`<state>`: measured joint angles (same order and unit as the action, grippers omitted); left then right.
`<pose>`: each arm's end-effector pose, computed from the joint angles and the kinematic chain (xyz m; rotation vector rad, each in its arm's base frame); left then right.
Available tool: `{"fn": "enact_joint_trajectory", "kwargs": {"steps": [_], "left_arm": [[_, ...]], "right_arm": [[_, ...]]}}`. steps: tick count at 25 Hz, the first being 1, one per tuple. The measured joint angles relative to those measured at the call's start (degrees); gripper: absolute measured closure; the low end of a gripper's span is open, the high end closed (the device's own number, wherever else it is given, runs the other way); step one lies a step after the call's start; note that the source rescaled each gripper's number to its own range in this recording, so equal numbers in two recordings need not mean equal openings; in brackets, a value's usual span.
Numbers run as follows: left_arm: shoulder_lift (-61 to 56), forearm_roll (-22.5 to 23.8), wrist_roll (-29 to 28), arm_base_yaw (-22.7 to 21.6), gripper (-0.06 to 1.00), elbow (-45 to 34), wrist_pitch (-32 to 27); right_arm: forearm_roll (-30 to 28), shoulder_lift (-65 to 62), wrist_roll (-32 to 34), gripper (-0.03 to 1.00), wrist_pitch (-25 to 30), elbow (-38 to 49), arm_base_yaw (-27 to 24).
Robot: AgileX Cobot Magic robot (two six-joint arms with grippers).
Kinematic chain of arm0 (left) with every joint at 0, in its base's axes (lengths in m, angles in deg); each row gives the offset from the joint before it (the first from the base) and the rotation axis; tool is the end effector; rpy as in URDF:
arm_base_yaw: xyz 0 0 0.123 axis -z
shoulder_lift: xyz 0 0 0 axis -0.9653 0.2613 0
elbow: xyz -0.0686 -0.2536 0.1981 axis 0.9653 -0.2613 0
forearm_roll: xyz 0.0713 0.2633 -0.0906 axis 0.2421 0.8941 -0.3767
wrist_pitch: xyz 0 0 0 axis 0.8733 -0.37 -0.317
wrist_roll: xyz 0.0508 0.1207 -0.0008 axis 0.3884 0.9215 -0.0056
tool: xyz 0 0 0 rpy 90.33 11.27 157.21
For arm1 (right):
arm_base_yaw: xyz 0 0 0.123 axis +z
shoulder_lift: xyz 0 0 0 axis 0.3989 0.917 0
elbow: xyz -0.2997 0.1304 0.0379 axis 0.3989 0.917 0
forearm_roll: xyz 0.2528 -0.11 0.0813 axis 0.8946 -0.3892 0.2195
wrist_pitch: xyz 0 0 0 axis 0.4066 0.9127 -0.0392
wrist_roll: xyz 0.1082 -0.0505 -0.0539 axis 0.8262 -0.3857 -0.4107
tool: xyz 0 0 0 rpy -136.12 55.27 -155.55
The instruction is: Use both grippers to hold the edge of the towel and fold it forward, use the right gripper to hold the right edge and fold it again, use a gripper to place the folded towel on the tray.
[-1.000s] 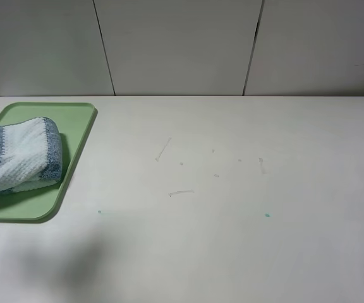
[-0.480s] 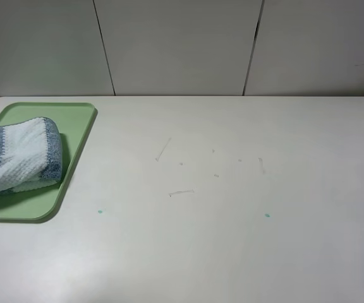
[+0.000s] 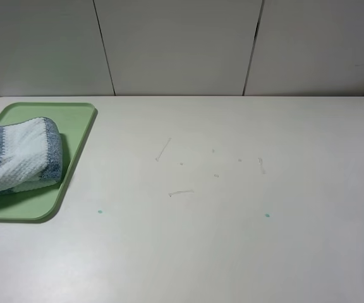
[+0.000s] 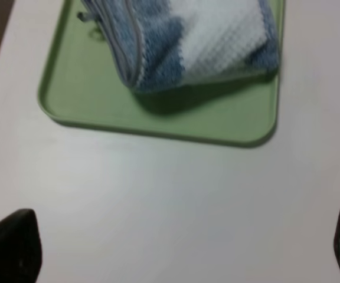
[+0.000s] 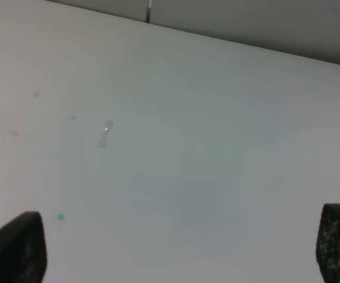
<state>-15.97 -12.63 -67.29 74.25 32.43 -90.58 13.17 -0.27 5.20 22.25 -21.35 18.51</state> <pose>0.0396 0.0159 0.2995 -0.1575 2.2783 0.1032 0.0188 0.0197 0.2829 -0.2322 1.9781 -0.0334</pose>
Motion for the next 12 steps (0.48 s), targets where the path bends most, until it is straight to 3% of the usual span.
{"fn": "enact_joint_trajectory", "kwargs": {"steps": [6, 12], "left_arm": [[-6.8, -1.3, 1.5, 0.0, -0.05, -5.1, 2.4], [-8.0, -3.9, 7.0, 0.0, -0.05, -7.1, 6.7]], "right_arm": [[0.0, 0.0, 0.0, -0.03, 0.0, 0.0, 0.0], [0.0, 0.0, 0.0, -0.03, 0.0, 0.0, 0.0]]}}
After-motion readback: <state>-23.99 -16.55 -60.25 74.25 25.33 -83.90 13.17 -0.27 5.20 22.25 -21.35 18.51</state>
